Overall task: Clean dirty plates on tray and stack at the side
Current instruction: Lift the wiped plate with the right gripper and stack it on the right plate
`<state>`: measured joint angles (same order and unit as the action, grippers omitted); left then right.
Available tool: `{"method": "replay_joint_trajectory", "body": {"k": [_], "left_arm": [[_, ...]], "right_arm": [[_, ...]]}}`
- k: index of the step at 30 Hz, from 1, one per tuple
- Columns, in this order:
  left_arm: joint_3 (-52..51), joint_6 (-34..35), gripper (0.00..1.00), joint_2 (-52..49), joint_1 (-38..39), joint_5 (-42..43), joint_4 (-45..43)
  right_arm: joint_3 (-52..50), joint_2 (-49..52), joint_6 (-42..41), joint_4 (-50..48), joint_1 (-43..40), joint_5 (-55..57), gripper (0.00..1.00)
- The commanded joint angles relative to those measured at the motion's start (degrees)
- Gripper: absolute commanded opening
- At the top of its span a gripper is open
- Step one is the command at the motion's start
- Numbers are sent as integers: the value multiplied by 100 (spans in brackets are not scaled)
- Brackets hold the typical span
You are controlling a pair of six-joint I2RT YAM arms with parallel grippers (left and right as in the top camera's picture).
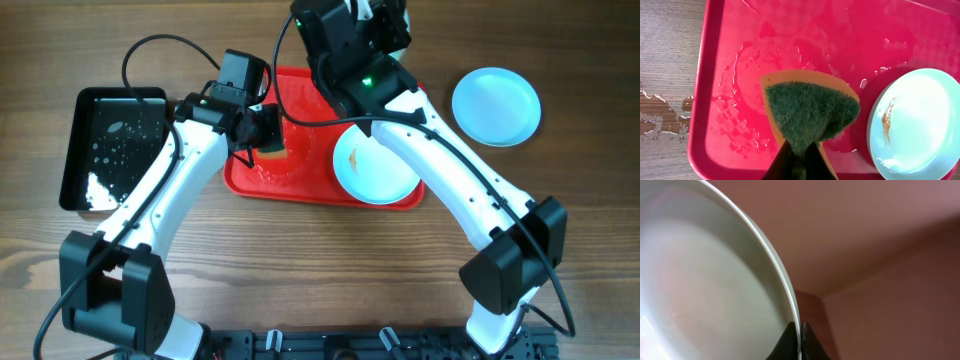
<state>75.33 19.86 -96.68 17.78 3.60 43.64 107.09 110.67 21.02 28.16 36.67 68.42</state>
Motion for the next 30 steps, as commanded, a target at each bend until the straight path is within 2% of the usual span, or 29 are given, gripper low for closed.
{"method": "replay_joint_trajectory", "body": {"k": [1,4,8,14,16,23,25,30], "left_arm": [[66,57,4,-105,0,92,-55],[66,57,4,-105,0,92,-46],[66,52,4,-105,0,90,-57],[66,48,4,-195,0,87,-94],[66,26,4,-278,0,87,-94],[66,7,4,-612,0,87,-122],[66,7,4,-691,0,87,-166],[66,9,4,-868,0,87,-269]], "right_arm": [[46,22,431,-37,13,553,4],[15,22,269,-9,4,553,4],[15,20,-909,852,-162,-205,4],[15,-31,-2566,2490,-1043,-2876,4],[15,-59,-3322,2844,-1687,-4052,4],[-46,-48,-3451,2951,-3995,-8564,4],[-160,-46,-3475,2955,-4531,-8926,4],[-772,-42,-3497,2767,-5593,-8859,4]]}}
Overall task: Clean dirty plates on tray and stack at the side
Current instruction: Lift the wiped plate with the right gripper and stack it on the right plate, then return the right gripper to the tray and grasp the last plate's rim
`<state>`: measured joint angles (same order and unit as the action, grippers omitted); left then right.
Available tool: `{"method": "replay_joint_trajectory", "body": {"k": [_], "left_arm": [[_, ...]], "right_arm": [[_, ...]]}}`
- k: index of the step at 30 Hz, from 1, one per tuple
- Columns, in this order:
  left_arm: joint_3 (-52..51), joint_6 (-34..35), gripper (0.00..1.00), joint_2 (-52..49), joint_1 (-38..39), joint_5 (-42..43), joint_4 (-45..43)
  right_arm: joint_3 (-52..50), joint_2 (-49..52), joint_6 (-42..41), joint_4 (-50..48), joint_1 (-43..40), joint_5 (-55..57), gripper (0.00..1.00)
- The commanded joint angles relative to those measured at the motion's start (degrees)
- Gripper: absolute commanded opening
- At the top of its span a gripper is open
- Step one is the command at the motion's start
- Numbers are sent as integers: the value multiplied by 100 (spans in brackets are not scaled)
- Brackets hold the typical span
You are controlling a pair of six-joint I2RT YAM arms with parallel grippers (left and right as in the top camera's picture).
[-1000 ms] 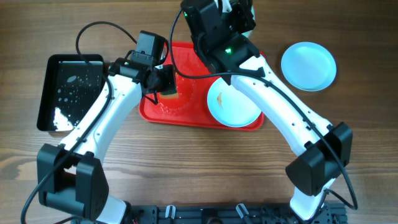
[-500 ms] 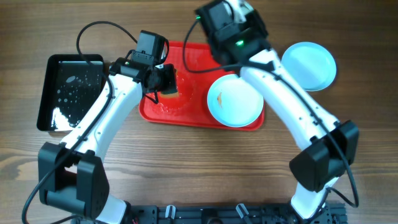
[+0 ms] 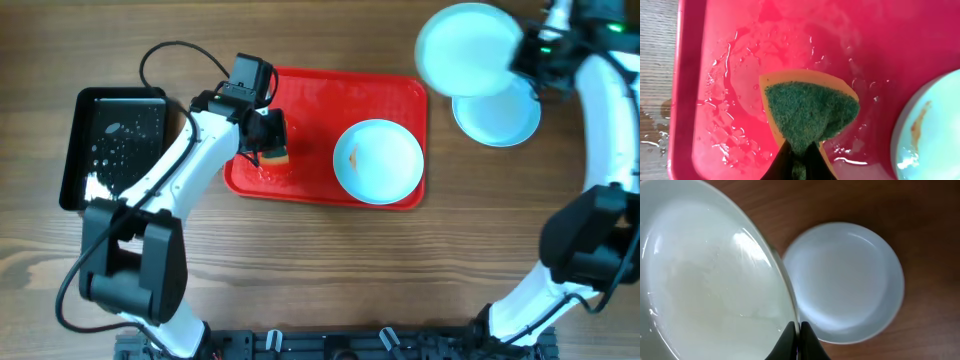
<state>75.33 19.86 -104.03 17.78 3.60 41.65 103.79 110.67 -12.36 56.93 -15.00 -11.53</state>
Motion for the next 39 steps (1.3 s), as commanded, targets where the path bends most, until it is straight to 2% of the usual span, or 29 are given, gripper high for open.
{"method": "replay_joint_trajectory", "body": {"k": [1,4,8,12,15,17,18,19,20,21,26,27,31,35,37,39], "left_arm": [[66,9,4,-142,0,90,-83],[66,9,4,-155,0,87,-120],[66,9,4,-155,0,87,-72],[66,9,4,-155,0,87,-70],[66,7,4,-155,0,87,-72],[66,9,4,-155,0,87,-70],[66,9,4,-155,0,87,-70],[66,9,4,-155,0,87,-72],[66,9,4,-155,0,87,-74],[66,9,4,-155,0,87,-76],[66,7,4,-155,0,87,-76],[66,7,4,-155,0,87,-74],[66,7,4,-155,0,87,-70],[66,7,4,-155,0,87,-70],[66,7,4,-155,0,87,-68],[66,4,4,-155,0,87,-66]], "right_arm": [[-564,-42,-155,-201,-538,-866,4],[-1123,-42,-197,-752,-890,-815,4],[-1792,-42,-765,-1366,-1084,-164,4],[-2441,-42,-782,-2039,-1110,-136,4],[-2710,-42,-892,-2347,-1106,-136,10],[-2756,-42,-927,-2426,-1106,-138,23],[-2756,-42,-925,-2450,-1099,-138,42],[-2756,-42,-922,-2461,-1093,-140,66],[-2754,-42,-927,-2457,-1082,-256,96],[-2754,-42,-927,-2444,-1073,-479,100],[-2752,-57,-855,-2476,-881,-2730,100],[-2752,-83,-809,-2446,-772,-2820,100],[-2752,-251,-695,-2164,-116,-2039,100],[-2752,-492,-719,-1733,903,-1014,99],[-2752,-535,-713,-1646,1318,-682,96],[-2752,-535,-710,-1569,1626,-382,88]]}}
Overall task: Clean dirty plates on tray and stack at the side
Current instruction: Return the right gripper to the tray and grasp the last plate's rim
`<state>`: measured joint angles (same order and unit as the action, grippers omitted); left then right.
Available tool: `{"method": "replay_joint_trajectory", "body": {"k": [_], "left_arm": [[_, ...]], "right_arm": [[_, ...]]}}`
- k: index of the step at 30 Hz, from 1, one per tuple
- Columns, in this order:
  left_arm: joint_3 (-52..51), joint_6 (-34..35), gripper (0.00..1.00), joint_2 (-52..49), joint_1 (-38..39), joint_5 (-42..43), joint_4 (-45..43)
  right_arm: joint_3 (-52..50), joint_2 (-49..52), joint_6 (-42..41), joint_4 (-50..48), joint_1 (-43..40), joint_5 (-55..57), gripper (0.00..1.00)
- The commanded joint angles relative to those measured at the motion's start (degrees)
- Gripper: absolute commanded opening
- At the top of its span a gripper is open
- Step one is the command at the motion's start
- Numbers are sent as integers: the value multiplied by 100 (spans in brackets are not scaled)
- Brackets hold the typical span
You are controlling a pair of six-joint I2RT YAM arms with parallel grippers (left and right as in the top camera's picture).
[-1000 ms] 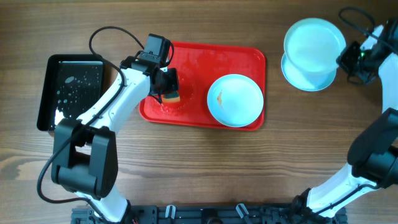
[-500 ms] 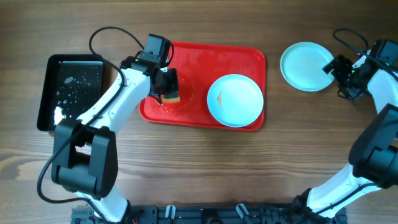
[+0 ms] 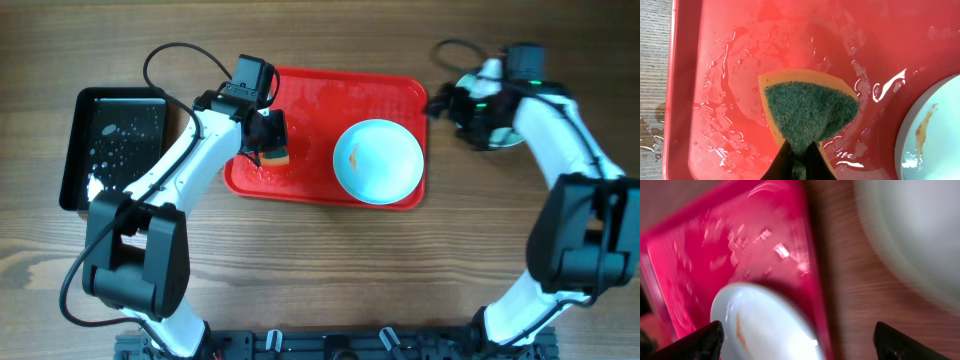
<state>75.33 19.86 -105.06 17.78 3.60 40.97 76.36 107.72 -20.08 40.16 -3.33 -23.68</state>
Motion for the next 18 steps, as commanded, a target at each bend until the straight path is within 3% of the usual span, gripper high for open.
{"method": "replay_joint_trajectory", "body": {"k": [1,4,7,9,13,18], "left_arm": [[66,4,4,-52,0,87,2],[66,7,4,-52,0,87,-2],[66,7,4,-52,0,87,-2],[66,9,5,-52,0,87,-2],[66,9,6,-52,0,87,-2],[66,9,6,-52,0,87,0]], "right_arm": [[-9,-236,81,153,601,1029,86],[-11,-205,212,308,957,1823,52],[-11,-164,221,435,1161,2820,39],[-13,-87,485,424,1217,2983,38],[-15,101,1443,382,1244,2186,37],[-15,358,1711,382,1248,2020,29]]}}
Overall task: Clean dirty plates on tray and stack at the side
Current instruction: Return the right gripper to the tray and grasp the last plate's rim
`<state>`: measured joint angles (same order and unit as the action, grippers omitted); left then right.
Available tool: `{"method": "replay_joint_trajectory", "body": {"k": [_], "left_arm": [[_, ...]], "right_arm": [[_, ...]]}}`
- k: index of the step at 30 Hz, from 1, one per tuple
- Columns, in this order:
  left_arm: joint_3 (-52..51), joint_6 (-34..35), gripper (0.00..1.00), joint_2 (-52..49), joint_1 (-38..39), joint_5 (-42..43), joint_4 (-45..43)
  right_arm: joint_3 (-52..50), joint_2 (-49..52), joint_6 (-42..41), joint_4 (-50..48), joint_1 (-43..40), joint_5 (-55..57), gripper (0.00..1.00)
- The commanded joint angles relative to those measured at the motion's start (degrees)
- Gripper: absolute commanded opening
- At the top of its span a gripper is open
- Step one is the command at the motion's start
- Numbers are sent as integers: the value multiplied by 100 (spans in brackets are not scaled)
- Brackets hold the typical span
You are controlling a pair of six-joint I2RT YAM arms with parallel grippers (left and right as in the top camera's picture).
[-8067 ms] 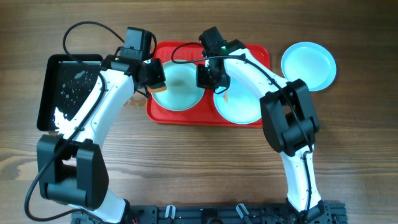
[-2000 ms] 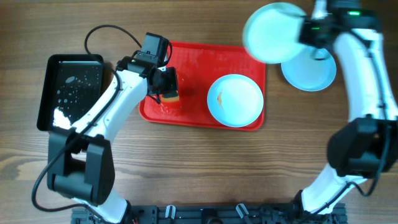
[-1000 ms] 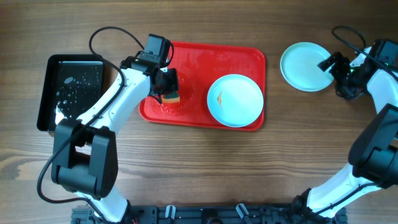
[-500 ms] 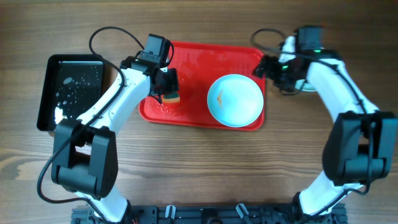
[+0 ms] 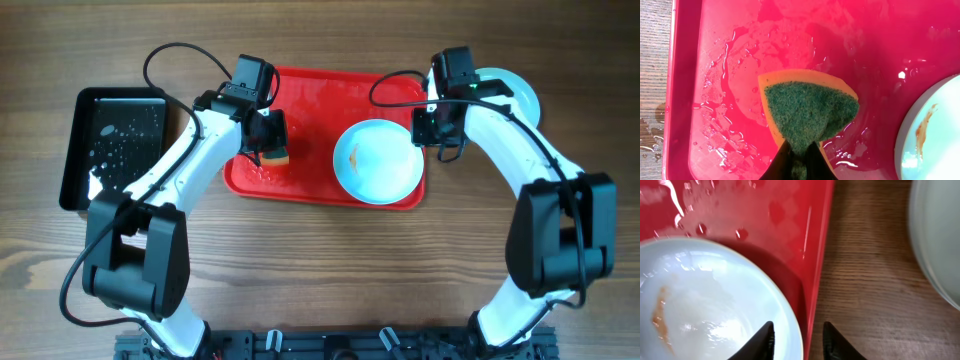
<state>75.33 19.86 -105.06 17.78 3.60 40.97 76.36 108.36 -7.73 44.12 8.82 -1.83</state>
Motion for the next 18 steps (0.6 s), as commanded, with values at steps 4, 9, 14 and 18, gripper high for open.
{"method": "replay_joint_trajectory", "body": {"k": [4,9,14,18], "left_arm": [[66,9,5,-52,0,87,0],[66,9,5,-52,0,87,-2],[66,9,5,-52,0,87,17],[66,7,5,-52,0,87,42]], "right_arm": [[-15,407,514,15,55,-367,25],[-15,407,772,-20,212,-415,27],[-15,433,752,4,286,-334,27],[-15,437,476,-35,286,468,25]]}}
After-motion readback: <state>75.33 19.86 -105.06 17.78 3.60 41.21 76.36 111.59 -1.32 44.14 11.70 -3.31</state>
